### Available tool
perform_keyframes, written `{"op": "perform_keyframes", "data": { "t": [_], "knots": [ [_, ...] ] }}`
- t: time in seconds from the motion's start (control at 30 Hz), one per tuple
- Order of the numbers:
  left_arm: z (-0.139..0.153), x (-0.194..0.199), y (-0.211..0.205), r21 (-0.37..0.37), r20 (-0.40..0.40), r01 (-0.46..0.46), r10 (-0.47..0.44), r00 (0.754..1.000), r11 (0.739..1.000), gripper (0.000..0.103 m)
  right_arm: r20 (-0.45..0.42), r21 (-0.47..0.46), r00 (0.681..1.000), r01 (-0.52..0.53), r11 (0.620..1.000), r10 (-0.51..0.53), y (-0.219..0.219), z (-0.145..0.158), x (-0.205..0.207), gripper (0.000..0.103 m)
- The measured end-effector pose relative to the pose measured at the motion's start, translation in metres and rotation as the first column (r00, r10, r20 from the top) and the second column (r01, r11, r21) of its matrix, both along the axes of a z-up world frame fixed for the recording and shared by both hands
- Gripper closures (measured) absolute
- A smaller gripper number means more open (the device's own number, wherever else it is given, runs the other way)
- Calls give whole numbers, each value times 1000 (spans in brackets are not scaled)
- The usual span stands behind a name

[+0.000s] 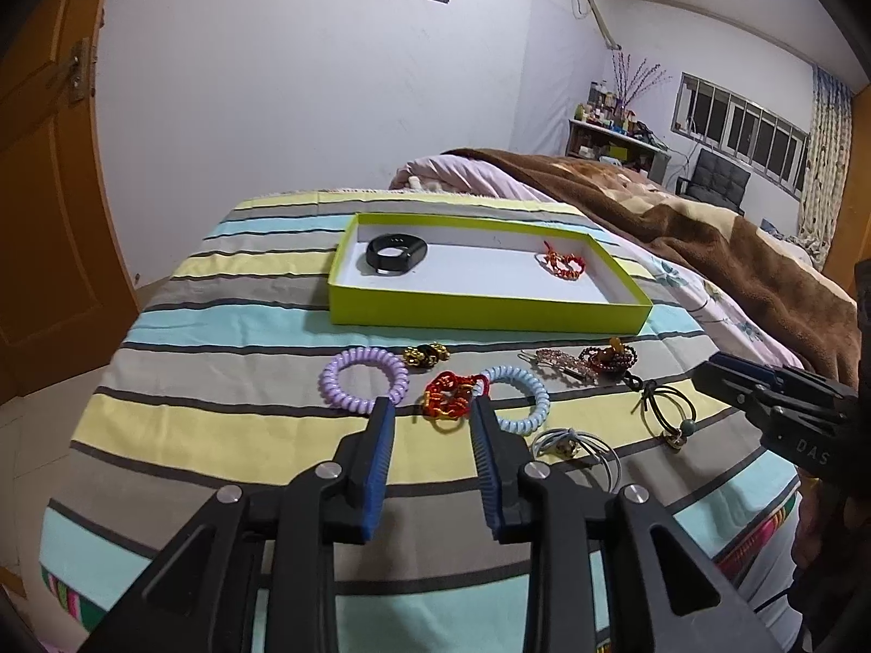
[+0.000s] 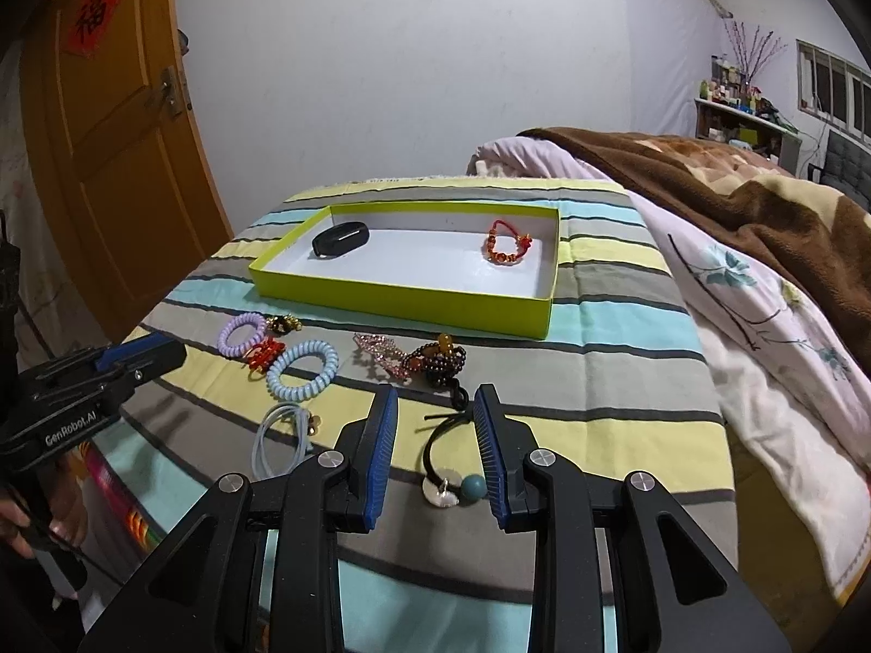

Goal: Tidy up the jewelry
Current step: 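Grasp the red knot charm with the left gripper while the right gripper grasps the dark beaded amber bracelet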

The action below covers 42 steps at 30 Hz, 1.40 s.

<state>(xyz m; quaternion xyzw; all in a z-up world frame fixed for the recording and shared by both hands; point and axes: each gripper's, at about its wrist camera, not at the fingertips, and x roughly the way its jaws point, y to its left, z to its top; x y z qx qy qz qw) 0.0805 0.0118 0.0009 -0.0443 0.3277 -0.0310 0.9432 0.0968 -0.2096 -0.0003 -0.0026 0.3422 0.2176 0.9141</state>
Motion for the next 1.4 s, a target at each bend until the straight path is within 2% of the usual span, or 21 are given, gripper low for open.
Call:
{"op": "perform_keyframes", "data": {
  "t": [0.07,0.57,0.7,0.83,0.9,1.07,1.4],
  "knots": [
    [-3,5,-2,-1,-8,7,-7,1000,1000,66,-8,3,1000,-2,1000,2,1,-3,6,73],
    [-28,51,-3,-49,-106,24,-29,994,999,66,-98,14,995,-24,1000,25,15,-26,55,73],
    [-34,59,-2,-61,-141,15,-24,990,998,66,-156,29,987,-36,999,40,18,-32,65,72],
    [-35,61,-5,-44,-144,14,-20,989,999,66,-187,43,981,-37,998,45,18,-35,69,72],
    [-35,61,-6,-41,-143,17,-23,989,999,70,-197,39,980,-35,999,42,18,-36,72,72],
    [-35,62,-10,-11,-142,28,-29,989,1000,91,-215,39,976,-31,999,39,20,-37,77,73],
    [-29,58,-8,-10,-112,27,-27,993,1000,93,-199,34,979,-31,999,38,20,-34,75,78]
  ]
}}
